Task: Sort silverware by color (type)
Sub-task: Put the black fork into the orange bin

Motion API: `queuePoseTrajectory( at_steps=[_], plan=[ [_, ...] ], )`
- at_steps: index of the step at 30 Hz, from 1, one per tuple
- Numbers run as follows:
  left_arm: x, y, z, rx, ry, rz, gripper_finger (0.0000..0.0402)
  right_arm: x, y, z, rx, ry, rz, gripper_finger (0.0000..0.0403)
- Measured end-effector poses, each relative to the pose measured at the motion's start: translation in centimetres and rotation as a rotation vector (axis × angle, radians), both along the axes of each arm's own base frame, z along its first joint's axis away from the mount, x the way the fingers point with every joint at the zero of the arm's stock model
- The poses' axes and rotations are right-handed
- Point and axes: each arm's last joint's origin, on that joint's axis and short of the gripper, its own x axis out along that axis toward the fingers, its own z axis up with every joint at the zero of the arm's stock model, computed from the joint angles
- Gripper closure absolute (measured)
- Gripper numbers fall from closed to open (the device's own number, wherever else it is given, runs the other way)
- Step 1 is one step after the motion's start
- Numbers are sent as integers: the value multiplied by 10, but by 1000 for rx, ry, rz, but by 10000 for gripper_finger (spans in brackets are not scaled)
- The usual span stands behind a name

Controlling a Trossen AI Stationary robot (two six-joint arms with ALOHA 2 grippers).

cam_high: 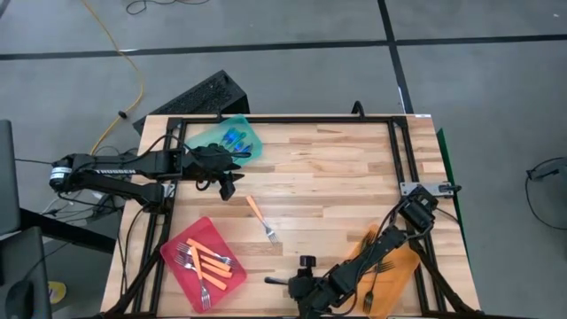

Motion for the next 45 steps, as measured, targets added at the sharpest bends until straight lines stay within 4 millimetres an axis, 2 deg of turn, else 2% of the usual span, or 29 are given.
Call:
queuePoseTrajectory(
  at_steps=[9, 18, 25, 29, 35, 39, 45],
  plan=[
    [0, 0, 0, 3, 1, 2, 262, 3, -5, -1, 15, 18, -1, 318],
    [0, 0, 0, 3, 1, 2, 262, 6, -11, -2, 17, 50, -4, 379],
    [0, 0, 0, 3, 1, 2, 262, 13, -22, 1, -34, 51, 43, 379],
    [0, 0, 0, 3, 1, 2, 262, 14, -33, 9, -103, 56, 51, 380],
    [0, 0, 0, 6, 4, 5, 262, 20, -49, 32, -130, 32, 47, 380],
    [0, 0, 0, 6, 7, 7, 262, 21, -55, 36, -136, 39, 69, 379],
    [-1, 0, 0, 4, 10, 4, 262, 19, -60, 57, -171, 4, 81, 379]
  ],
)
